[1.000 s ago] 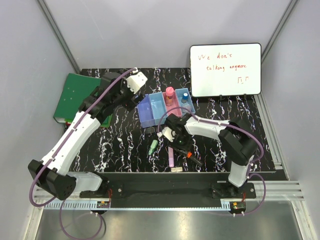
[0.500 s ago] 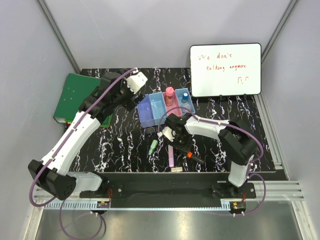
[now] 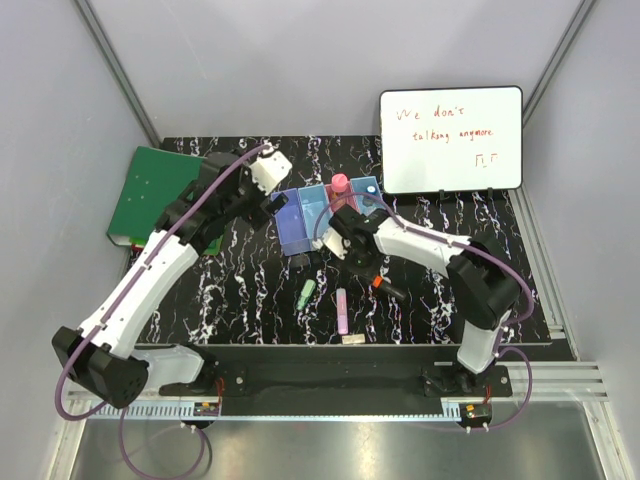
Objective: Sort the stationery into containers
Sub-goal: Pick up the pen from the center of the board, then place the pen in the storage box.
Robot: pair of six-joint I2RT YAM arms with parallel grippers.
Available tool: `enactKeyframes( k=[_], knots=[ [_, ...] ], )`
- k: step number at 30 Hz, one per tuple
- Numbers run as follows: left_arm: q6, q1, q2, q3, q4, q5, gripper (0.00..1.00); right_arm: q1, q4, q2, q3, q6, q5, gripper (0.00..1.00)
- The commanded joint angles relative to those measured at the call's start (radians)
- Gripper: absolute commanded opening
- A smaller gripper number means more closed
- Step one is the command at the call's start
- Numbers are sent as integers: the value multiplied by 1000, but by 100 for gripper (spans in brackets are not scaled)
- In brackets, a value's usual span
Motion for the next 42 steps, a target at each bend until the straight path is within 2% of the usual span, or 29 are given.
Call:
enactKeyframes(
  k=[1, 9, 14, 20, 25, 31, 36, 42],
  knots=[
    [-38, 3, -35, -47, 59, -6, 99, -21, 28, -89, 87, -26, 88, 0],
    [-147, 17, -93, -104, 105, -101, 99, -27, 164, -173, 158, -9, 161, 0],
    [-241, 63, -119, -116, 135, -124, 99, -33, 246, -132, 248, 57, 189, 0],
    [-276, 66, -147, -119, 140, -157, 99, -36, 280, 61, 503, 132, 187, 0],
    [-270, 66, -186, -135, 145, -157, 99, -39, 297, 256, 768, 144, 186, 0],
    [-256, 66, -225, -153, 160, -157, 99, -41, 332, 468, 998, 143, 214, 0],
    [-239, 66, -268, -172, 178, -158, 99, -41, 363, 604, 1107, 141, 220, 0],
    [-220, 66, -285, -178, 184, -158, 99, -43, 381, 678, 1164, 146, 227, 0]
  ],
)
